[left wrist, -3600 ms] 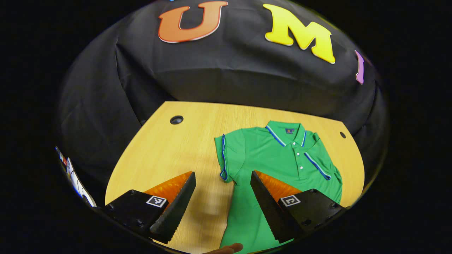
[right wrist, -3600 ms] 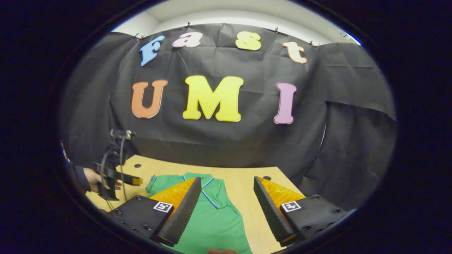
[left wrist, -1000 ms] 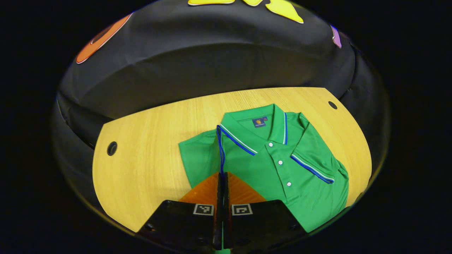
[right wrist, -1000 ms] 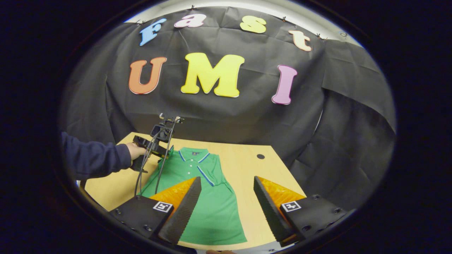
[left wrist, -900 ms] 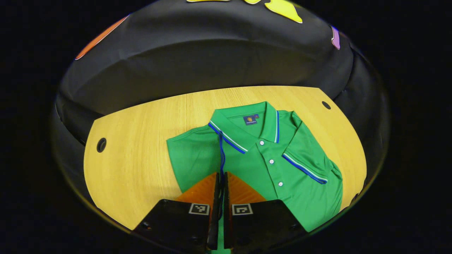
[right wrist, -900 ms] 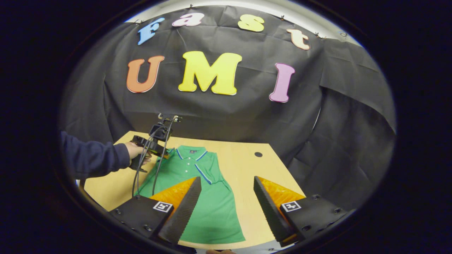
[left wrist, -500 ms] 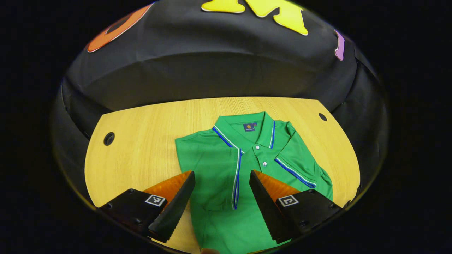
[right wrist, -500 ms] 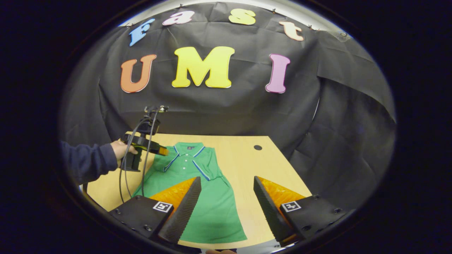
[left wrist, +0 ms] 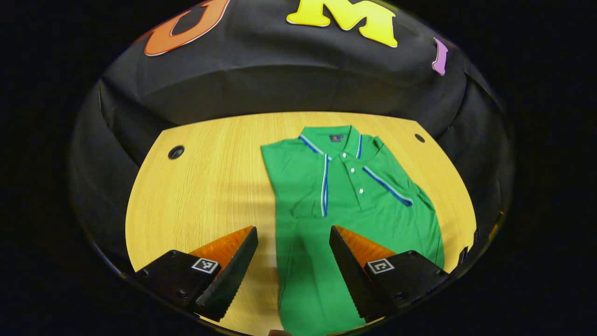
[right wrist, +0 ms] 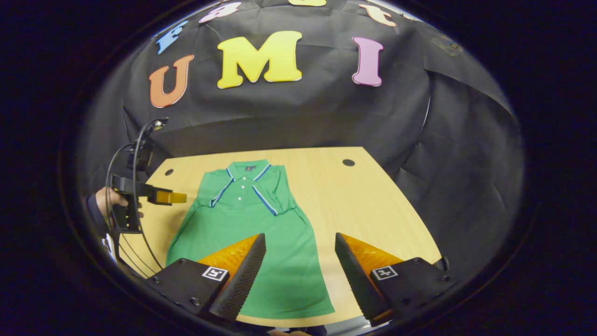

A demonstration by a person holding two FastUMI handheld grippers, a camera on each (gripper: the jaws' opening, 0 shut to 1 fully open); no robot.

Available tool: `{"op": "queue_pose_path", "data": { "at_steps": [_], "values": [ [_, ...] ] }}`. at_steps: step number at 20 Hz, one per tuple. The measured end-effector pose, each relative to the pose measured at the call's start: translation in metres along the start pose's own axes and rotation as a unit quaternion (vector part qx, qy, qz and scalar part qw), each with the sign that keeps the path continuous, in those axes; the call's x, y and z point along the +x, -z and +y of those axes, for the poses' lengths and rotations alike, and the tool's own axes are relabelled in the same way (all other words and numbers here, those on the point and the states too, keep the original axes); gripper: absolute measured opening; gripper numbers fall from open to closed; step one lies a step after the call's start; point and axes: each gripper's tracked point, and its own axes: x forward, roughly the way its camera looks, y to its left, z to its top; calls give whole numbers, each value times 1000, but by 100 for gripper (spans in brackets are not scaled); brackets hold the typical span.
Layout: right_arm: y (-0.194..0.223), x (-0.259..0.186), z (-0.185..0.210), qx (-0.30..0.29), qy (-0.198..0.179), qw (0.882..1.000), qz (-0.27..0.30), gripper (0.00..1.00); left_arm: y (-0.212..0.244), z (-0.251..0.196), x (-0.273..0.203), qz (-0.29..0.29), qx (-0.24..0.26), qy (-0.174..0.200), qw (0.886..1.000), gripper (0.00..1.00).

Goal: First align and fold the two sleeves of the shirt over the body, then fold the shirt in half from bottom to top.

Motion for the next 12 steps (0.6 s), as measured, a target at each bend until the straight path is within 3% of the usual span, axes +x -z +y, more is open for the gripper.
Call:
{"op": "queue_pose_path", "data": {
  "at_steps": [6, 12],
  "values": [
    [77, 27, -18, -28, -8, 995, 93, 94, 116, 11, -29, 77, -58, -12, 995, 100],
    [145, 34, -43, -11, 5, 980, 197, 95, 183, 6, -60, 137, -90, -15, 986, 100]
  ]
}}
